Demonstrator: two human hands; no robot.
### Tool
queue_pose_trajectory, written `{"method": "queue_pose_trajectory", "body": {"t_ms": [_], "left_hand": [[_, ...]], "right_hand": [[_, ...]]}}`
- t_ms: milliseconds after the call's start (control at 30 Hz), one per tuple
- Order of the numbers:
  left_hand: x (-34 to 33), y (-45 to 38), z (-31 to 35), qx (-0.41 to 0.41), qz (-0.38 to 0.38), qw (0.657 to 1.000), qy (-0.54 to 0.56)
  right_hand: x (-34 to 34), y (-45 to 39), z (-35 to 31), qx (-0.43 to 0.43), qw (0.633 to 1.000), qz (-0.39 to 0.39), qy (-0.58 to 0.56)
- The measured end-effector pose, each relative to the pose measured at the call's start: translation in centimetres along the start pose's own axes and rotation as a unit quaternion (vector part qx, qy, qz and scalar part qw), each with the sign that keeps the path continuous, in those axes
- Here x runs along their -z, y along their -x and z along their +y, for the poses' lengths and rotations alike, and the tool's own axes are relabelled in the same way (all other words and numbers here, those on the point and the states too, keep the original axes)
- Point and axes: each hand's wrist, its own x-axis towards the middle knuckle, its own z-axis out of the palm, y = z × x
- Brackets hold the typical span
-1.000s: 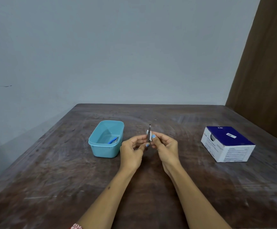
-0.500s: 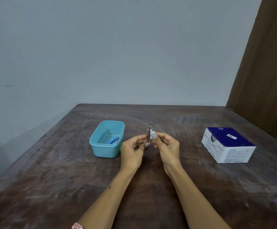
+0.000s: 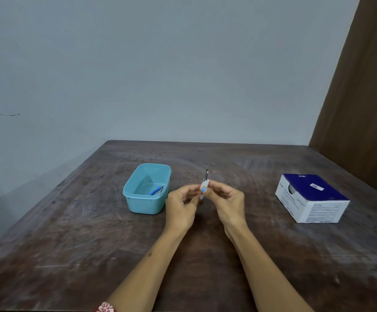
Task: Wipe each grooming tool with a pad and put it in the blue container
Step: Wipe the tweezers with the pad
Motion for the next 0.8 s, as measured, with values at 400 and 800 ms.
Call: {"method": "queue_pose_trajectory", "body": {"t_ms": [400, 800], "left_hand": [[-0.03, 0.02, -0.32, -0.011, -0.017, 0.998, -0.067], [0.06, 0.03, -0.44, -0.014, -0.019, 0.997, -0.078]], "right_hand": [[0.12, -0.19, 0.48, -0.001, 0.999, 0.001, 0.034], [0.14, -0.2, 0.2, 0.002, 0.998, -0.001, 0.056]]}}
